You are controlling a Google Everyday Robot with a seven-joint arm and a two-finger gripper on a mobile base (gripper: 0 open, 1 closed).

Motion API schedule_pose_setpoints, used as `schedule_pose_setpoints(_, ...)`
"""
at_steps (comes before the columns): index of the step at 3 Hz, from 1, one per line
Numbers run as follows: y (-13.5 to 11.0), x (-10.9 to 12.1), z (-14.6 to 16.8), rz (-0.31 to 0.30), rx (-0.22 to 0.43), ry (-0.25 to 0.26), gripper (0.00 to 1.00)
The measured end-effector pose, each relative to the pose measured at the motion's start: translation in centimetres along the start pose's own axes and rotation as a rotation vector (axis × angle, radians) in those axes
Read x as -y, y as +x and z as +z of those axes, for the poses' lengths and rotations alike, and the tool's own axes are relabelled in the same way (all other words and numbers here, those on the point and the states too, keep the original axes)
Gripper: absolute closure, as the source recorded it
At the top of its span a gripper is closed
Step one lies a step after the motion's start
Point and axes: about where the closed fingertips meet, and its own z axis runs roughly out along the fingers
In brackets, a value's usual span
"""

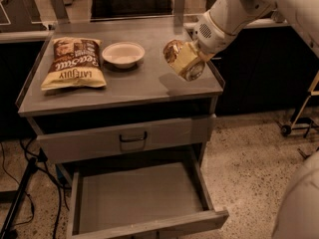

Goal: Place orange can into middle drawer

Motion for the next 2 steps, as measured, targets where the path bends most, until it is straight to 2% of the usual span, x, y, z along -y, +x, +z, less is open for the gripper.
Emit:
schedule_pose_setpoints(1, -0.1, -1.1, 0.0, -0.032, 0.008, 0.017, 1.0)
schedule_pose_setpoints(2, 1.5, -3.1, -0.5, -0.041, 0.018, 0.017, 1.0)
